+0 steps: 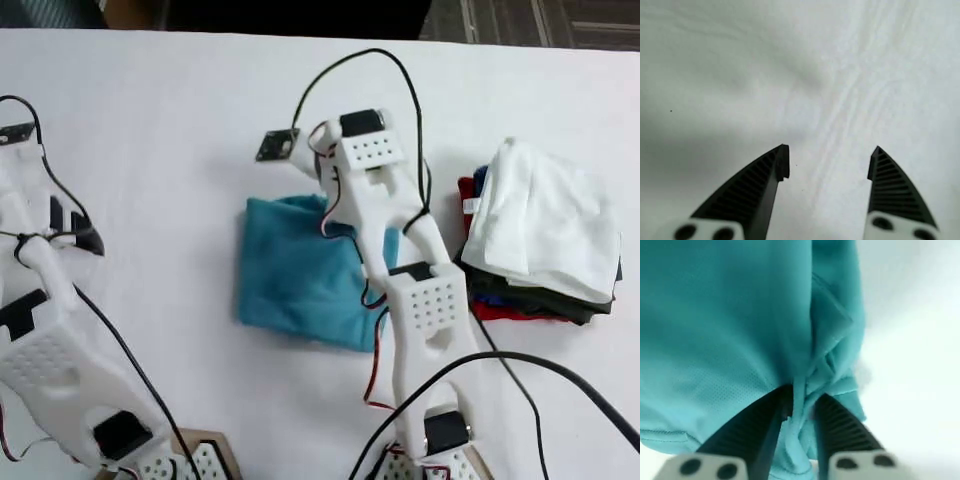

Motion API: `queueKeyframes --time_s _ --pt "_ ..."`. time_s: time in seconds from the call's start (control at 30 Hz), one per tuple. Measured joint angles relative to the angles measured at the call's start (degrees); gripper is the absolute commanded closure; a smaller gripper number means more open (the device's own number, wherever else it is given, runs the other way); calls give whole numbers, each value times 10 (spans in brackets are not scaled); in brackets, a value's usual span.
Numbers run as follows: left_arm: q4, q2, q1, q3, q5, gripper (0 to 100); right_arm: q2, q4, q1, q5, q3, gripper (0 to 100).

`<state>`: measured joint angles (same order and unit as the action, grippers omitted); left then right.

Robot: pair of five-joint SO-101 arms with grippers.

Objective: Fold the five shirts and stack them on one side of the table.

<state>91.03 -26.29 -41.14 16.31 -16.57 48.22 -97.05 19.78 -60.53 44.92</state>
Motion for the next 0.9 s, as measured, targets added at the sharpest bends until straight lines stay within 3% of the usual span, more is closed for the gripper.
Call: queueKeyframes --time_s 0.67,0.9 --pt "0 0 0 0 0 729 15 24 -5 -3 102 977" --pt "0 0 0 0 0 729 69 36 -5 -2 141 777"
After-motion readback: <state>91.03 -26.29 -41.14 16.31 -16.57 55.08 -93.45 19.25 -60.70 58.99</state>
